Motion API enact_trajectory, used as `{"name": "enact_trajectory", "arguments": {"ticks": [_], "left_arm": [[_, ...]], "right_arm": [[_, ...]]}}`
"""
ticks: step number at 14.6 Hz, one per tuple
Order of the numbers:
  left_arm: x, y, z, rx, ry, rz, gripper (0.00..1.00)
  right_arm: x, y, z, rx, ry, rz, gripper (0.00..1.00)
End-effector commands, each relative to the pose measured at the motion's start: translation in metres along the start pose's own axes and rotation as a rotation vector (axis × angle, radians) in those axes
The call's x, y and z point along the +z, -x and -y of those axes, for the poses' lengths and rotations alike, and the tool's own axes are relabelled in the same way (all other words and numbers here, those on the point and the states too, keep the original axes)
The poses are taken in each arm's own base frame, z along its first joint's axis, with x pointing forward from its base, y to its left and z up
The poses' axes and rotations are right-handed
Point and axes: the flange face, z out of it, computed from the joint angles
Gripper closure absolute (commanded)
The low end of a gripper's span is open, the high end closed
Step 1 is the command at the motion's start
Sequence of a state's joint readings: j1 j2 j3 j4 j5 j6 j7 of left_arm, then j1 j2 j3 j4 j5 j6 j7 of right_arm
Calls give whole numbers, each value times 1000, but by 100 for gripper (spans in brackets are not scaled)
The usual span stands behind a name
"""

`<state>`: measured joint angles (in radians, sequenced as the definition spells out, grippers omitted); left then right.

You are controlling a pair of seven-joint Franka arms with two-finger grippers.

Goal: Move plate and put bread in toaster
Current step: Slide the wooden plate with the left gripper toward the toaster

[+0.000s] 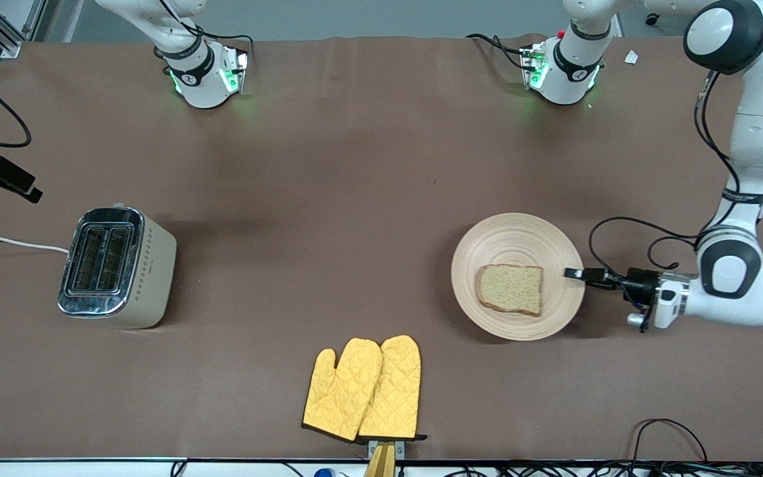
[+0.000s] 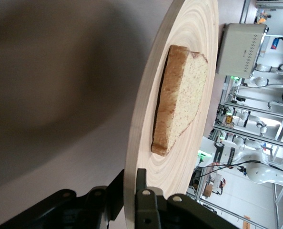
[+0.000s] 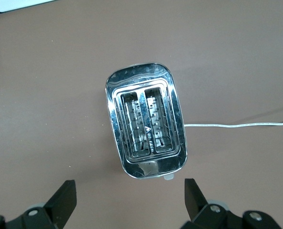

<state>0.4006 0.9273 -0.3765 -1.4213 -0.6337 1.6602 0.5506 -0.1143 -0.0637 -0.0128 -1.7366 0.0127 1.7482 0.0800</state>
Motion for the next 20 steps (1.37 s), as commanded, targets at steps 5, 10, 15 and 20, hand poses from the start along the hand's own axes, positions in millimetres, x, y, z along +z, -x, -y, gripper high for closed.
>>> {"name": "enact_trajectory", "arguments": {"ticks": [5,10,15,20], "left_arm": [[114,-48,-57,28,84,-28,100],[220,-68,-112,-14,106,-42,100],[314,-73,-131,-73,76,-98,100],[353,-72,-130,-78,37,-129,100]], "right_arm": [[4,4,-1,16,3,35,0],[3,4,1,11,2,31,0],[-1,3,-3,11,10,19,0],[-1,1,-1,8,10,12,0]]}}
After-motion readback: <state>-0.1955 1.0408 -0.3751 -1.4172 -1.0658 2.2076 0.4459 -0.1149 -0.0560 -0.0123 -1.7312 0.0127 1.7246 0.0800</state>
